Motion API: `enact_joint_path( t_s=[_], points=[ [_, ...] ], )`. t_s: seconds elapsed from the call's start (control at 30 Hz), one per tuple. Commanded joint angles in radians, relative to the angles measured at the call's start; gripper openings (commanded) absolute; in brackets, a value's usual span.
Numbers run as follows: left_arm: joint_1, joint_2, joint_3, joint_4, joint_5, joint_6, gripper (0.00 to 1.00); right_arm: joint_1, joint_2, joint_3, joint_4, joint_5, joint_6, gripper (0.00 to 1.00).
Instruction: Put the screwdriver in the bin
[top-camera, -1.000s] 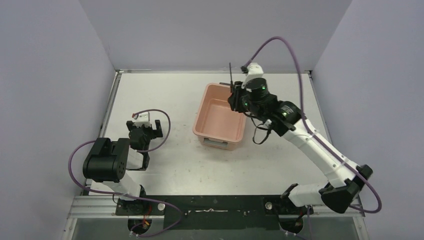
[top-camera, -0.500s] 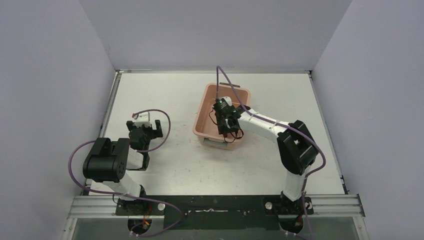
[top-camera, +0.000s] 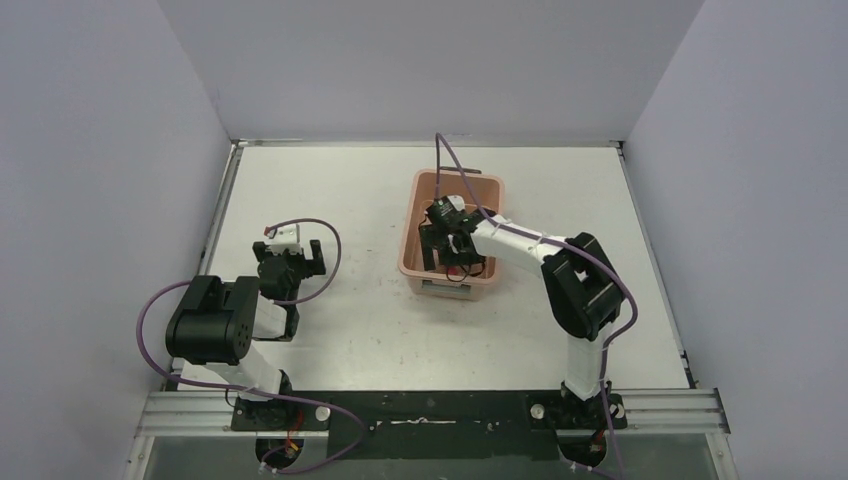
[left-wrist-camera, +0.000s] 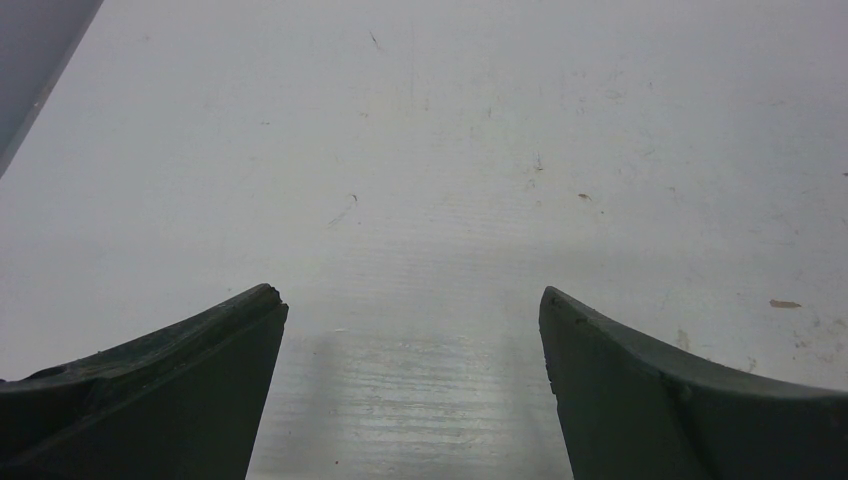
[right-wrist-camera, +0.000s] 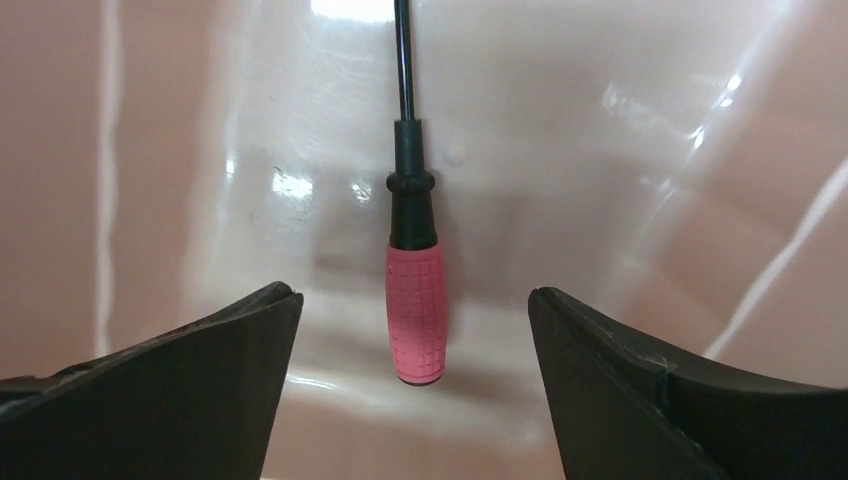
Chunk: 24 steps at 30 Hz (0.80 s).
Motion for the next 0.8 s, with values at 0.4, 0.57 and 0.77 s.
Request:
enact_joint_path(
  t_s=[0.4, 0.57, 0.77],
  points=[
    [-0.003, -0.012, 0.017, 0.036, 0.003, -0.001, 0.97, -0.123, -0.51, 0.061, 0.082, 0.223, -0.163, 1.0],
    [-0.002, -0.012, 0.017, 0.035, 0.0, -0.002, 0.97, -0.325, -0.745, -0.227, 0.263, 0.239, -0.19, 1.0],
    [-0.003, -0.012, 0.017, 0.033, -0.003, 0.0, 0.97, -0.534, -0.974, -0.634, 0.548, 0.299, -0.176, 1.0]
  ],
)
